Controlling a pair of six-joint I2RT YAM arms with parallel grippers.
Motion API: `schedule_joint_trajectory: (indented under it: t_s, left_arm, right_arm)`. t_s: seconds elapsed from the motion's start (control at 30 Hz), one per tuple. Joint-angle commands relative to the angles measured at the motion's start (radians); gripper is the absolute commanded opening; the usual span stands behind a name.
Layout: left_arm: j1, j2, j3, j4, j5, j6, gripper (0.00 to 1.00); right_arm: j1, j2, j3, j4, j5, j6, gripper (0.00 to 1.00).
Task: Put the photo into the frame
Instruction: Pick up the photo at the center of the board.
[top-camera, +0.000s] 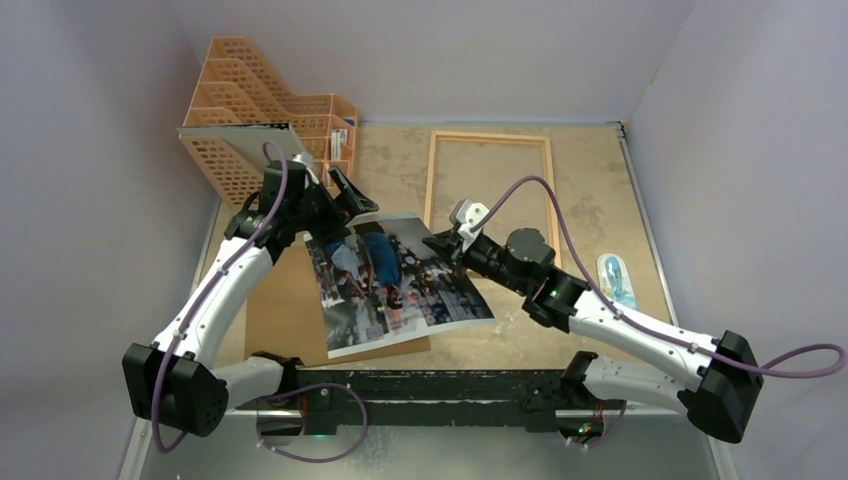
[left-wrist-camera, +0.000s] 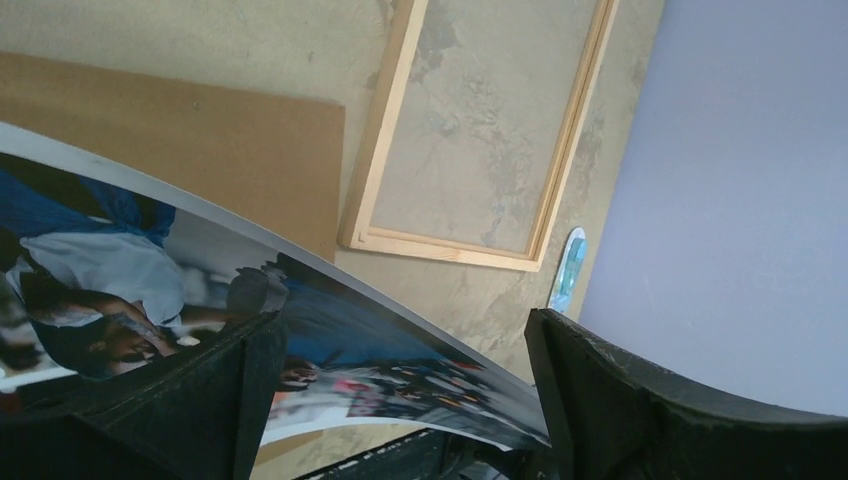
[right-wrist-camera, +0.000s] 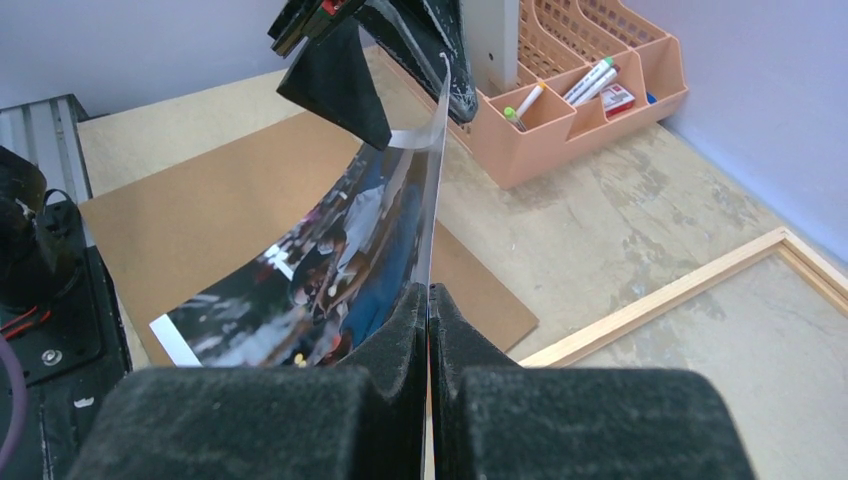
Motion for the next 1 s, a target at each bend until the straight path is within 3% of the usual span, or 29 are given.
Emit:
schedule_joint_trajectory:
  t_s: [0.0, 0.2, 0.3, 0.47, 0.53, 0.8, 0.87, 0.9, 0.97]
  left_arm:
    - [0.027, -0.006, -0.013, -0.042, 0.060, -0.122, 0.96]
    - [0.029, -0.048, -0.068, 0.028, 0.056, -0.324, 0.98]
    - [0.029, -0.072, -0.100, 0.094, 0.048, -0.398, 0.89]
    - [0.029, -0.055, -0.100, 0.088, 0.067, -0.426, 0.42]
    - [0.029, -0.047, -0.096, 0.080, 0.078, -0.428, 0.29]
    - [0.029, -0.053, -0.069, 0.055, 0.077, -0.412, 0.00]
    - [0.029, -0.054, -0.066, 0.057, 0.083, -0.413, 0.00]
    - [0.029, -0.053, -0.065, 0.059, 0.085, -0.413, 0.00]
    - [0.029, -0.056, -0.062, 0.066, 0.089, -0.413, 0.00]
  right_arm:
    - [0.012, -0.062, -0.042, 0.096, 0.007, -0.036, 0.00]
    - [0.019, -0.120, -0.097, 0.174, -0.013, -0.071, 0.00]
    - [0.022, -0.148, -0.117, 0.204, -0.022, -0.076, 0.00]
    - [0.022, -0.161, -0.122, 0.212, -0.009, -0.078, 0.00]
    - [0.022, -0.158, -0.123, 0.211, -0.005, -0.078, 0.00]
    - [0.024, -0.167, -0.118, 0.198, 0.016, -0.082, 0.00]
    - [0.023, -0.169, -0.116, 0.193, 0.026, -0.078, 0.00]
    - [0.024, -0.170, -0.114, 0.190, 0.033, -0.071, 0.03]
    - [0.024, -0.171, -0.101, 0.166, 0.048, -0.056, 0.28]
